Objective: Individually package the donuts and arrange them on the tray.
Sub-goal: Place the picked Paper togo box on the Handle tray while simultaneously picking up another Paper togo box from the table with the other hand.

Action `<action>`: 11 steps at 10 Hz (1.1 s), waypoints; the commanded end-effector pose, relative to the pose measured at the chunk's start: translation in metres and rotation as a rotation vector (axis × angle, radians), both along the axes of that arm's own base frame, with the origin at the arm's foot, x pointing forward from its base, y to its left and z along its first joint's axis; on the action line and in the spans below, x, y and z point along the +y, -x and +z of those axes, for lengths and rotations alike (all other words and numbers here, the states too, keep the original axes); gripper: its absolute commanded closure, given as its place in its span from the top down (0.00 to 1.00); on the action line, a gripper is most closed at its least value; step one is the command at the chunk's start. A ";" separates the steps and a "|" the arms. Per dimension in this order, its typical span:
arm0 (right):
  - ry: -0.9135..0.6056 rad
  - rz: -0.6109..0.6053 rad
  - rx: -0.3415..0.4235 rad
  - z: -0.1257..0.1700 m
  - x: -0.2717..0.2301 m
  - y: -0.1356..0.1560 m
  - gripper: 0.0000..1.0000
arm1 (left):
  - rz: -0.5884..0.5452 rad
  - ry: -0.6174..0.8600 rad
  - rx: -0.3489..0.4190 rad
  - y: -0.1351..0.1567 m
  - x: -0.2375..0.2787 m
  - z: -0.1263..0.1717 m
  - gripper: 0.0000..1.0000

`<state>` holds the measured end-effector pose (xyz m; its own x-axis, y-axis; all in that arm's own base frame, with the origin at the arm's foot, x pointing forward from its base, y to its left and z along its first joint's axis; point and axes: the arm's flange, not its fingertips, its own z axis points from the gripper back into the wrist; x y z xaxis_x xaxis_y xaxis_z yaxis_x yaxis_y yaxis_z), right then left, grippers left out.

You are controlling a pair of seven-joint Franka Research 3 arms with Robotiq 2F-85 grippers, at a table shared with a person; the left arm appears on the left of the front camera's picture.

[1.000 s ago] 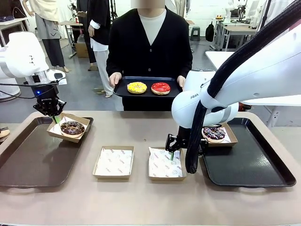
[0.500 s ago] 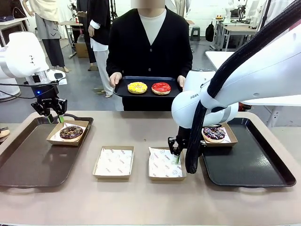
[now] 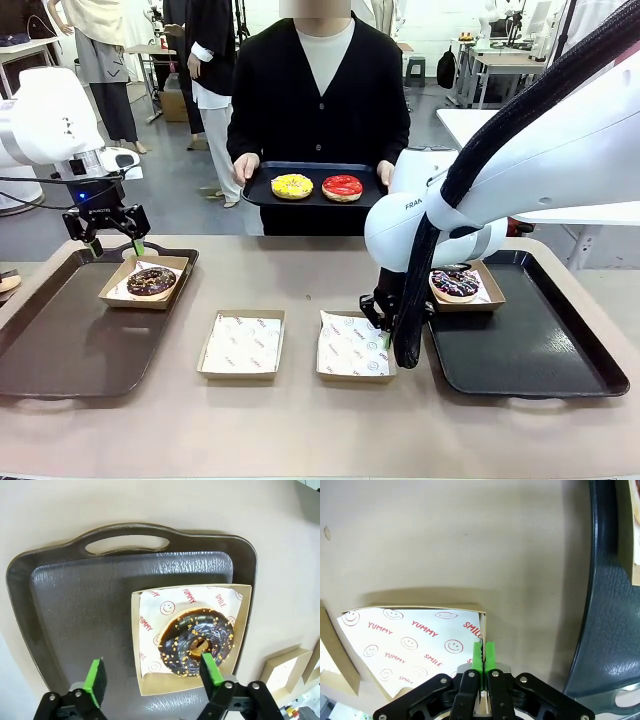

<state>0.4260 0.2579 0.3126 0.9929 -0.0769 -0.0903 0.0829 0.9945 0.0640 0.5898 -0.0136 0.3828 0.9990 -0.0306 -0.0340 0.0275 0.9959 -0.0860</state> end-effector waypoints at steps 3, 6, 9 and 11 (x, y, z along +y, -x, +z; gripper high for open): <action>0.026 -0.006 0.015 -0.002 0.000 -0.007 0.00 | -0.019 0.052 0.007 0.006 0.001 0.009 1.00; -0.001 0.003 0.045 0.033 -0.002 -0.035 0.00 | -0.004 0.248 0.077 0.039 0.011 0.034 1.00; -0.032 0.031 0.044 0.083 0.001 -0.070 0.00 | -0.004 0.483 0.066 0.091 0.039 0.067 1.00; -0.058 0.037 0.045 0.116 -0.001 -0.101 0.00 | -0.015 0.718 0.029 0.127 0.071 0.076 1.00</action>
